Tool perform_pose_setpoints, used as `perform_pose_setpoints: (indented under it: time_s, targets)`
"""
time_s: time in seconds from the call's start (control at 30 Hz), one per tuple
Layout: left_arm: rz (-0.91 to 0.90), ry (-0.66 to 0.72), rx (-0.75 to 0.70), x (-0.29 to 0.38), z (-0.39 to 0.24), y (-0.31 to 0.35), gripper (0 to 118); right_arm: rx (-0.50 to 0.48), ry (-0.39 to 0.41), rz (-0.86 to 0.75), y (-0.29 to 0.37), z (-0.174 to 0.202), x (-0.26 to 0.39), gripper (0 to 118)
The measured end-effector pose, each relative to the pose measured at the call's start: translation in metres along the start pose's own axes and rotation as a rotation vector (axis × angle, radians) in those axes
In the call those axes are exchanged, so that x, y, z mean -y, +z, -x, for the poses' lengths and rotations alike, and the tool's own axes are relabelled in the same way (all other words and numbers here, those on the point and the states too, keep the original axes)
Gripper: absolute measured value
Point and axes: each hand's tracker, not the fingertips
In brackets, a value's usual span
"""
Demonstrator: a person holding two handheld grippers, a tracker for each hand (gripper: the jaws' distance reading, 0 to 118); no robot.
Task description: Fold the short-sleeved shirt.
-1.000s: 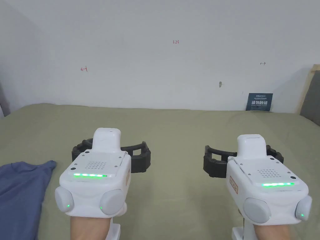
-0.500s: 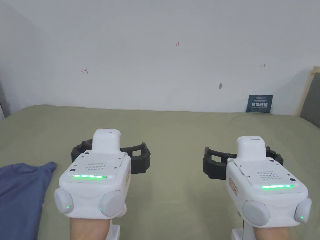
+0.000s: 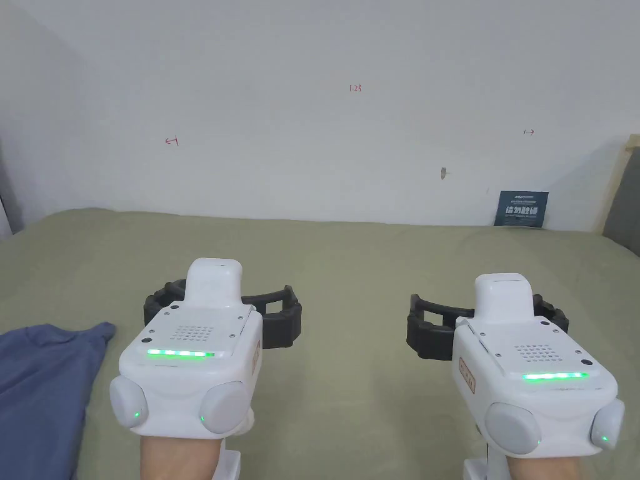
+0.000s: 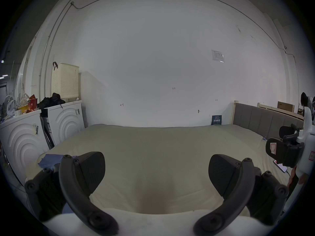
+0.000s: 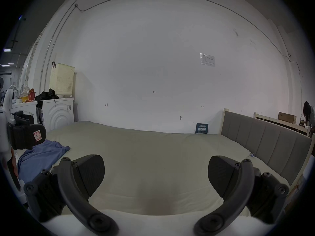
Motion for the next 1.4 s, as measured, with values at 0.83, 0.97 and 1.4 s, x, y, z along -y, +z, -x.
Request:
perform_pose_setpoints:
  time_s: [0.83,0.97,1.4]
  targets:
    - [0.002,-0.002,0.001,-0.0011,-0.0042,0.0025,118,0.005,0.003,-0.003,0.0007,-0.0012,0.0017,118]
    - [0.001,0.000,0.003,-0.0007,-0.0033,0.0011,118,0.004,0.003,-0.002,0.0005,-0.0009,0.0016,118]
    - [0.002,0.000,0.000,-0.0005,-0.0027,0.0041,118,0.001,0.006,-0.004,0.0020,0.0016,0.0019,118]
